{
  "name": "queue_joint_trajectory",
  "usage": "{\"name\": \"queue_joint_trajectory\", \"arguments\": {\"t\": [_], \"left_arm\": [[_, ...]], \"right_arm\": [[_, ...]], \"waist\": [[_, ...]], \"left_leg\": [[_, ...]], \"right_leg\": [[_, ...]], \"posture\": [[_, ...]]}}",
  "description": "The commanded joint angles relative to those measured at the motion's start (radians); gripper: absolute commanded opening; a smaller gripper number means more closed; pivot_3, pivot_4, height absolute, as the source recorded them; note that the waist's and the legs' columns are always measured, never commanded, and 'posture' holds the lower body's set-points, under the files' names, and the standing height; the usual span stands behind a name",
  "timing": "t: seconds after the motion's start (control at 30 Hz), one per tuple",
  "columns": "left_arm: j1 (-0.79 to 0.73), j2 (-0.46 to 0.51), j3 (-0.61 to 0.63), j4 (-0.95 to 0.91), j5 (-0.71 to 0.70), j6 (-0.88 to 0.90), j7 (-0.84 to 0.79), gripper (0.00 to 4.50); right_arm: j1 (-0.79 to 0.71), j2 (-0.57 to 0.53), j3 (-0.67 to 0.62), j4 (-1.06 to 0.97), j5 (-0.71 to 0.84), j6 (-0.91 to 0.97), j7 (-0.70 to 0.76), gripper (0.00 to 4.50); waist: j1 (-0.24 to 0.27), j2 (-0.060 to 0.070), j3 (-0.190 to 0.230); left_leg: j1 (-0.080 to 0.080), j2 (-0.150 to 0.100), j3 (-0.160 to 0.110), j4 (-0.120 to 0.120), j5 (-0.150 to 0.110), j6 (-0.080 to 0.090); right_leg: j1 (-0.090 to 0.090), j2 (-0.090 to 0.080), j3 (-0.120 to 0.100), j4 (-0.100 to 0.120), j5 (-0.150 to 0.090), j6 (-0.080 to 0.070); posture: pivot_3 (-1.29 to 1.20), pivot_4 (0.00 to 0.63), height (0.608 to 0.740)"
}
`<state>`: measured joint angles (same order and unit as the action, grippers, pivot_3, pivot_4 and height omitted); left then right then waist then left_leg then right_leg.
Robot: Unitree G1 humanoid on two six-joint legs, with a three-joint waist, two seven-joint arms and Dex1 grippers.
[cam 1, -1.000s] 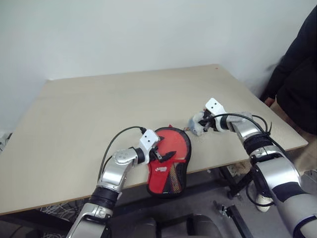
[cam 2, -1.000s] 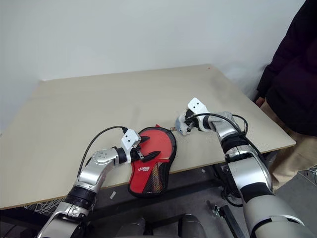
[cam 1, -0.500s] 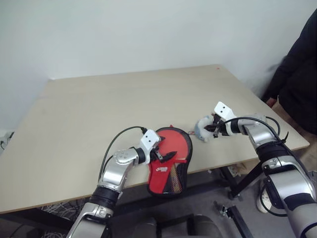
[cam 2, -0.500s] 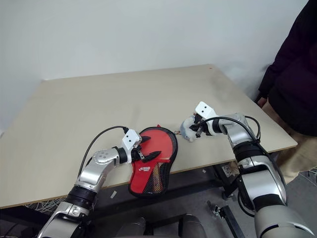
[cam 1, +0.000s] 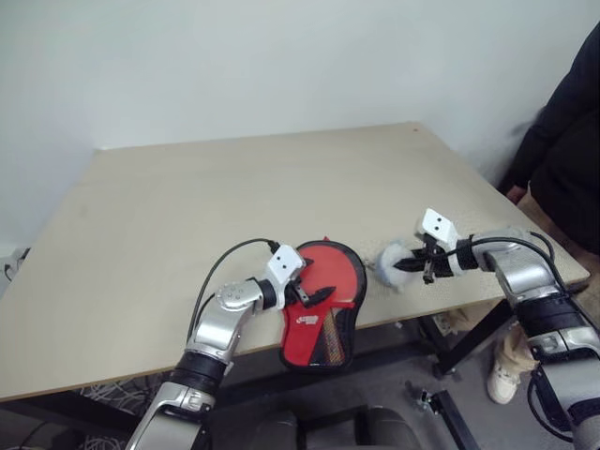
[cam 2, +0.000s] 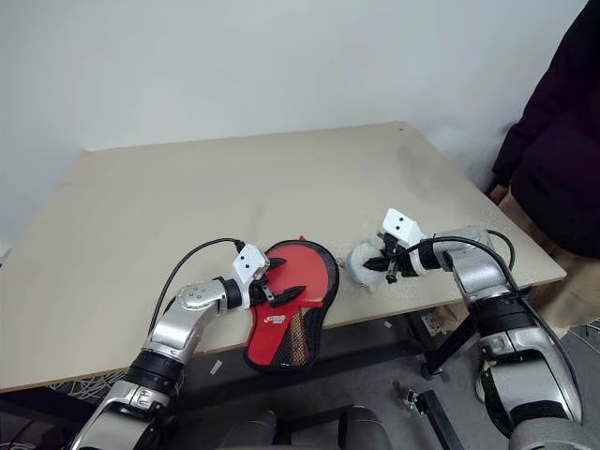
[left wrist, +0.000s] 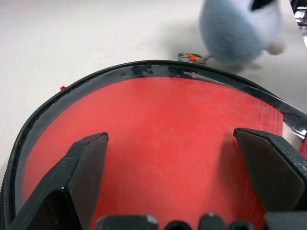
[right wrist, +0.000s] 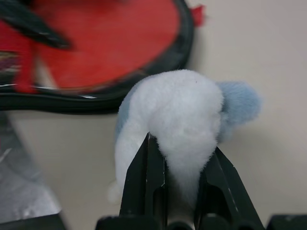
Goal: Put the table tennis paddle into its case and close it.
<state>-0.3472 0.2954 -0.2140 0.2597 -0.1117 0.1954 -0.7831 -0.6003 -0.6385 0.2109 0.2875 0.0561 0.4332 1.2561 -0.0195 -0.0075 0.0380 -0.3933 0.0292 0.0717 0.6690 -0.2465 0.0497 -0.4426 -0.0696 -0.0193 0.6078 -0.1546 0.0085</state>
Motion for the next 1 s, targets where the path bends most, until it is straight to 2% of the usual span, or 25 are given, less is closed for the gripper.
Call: {"name": "queue_joint_trajectory", "arguments": {"t": [0.03, 0.47, 1.0], "left_arm": [[0.024, 0.008, -0.022, 0.041, 0.023, 0.025, -0.004, 4.50], [0.025, 0.011, -0.021, 0.037, 0.023, 0.030, -0.004, 4.50], [0.015, 0.011, -0.018, 0.048, 0.023, 0.026, -0.006, 4.50]], "right_arm": [[0.042, -0.045, -0.002, -0.139, 0.054, 0.046, 0.060, 0.28], [0.167, -0.126, 0.024, -0.370, 0.161, 0.132, 0.148, 0.28], [0.294, -0.186, 0.041, -0.630, 0.302, 0.252, 0.153, 0.28]], "waist": [[0.000, 0.000, 0.000], [0.000, 0.000, 0.000], [0.000, -0.002, 0.000]], "left_leg": [[0.000, 0.000, 0.000, 0.000, 0.000, 0.000], [0.000, 0.000, 0.000, 0.001, -0.001, -0.002], [0.000, 0.000, 0.000, 0.001, -0.002, -0.003]], "right_leg": [[0.000, 0.000, 0.000, 0.000, 0.000, 0.000], [0.000, 0.000, 0.000, 0.000, 0.000, 0.000], [0.000, 0.000, -0.001, -0.001, 0.000, 0.000]], "posture": [[0.00, 0.000, 0.740], [0.00, 0.000, 0.740], [0.00, 0.000, 0.740]]}}
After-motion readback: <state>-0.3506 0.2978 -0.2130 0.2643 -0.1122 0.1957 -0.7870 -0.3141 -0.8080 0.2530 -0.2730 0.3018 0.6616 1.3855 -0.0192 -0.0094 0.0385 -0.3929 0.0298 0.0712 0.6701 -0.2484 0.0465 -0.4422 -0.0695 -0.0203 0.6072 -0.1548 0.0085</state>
